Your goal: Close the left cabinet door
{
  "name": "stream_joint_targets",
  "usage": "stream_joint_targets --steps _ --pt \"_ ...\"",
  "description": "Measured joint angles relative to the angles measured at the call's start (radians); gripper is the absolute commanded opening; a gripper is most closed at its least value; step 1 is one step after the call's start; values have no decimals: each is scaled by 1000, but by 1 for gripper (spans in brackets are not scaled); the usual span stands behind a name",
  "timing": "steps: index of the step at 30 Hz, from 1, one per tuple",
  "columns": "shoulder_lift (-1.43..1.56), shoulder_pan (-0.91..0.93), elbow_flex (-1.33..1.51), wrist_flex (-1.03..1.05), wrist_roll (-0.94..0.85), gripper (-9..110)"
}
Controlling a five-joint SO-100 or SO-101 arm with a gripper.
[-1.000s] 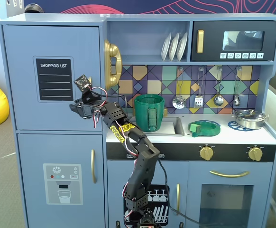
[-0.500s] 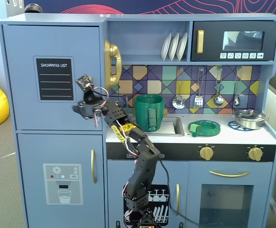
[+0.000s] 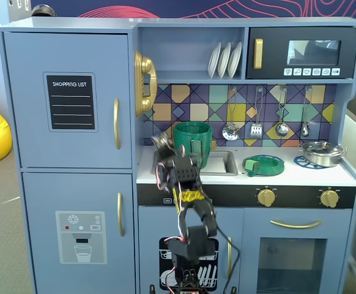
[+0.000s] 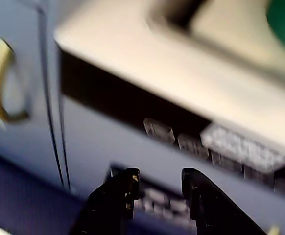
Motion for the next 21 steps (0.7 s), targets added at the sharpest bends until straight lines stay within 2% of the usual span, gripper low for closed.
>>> stream_joint_targets --steps 11,16,21 --pt "368 236 558 178 110 0" --pt "476 255 744 247 202 0" --pt "495 255 795 259 244 0"
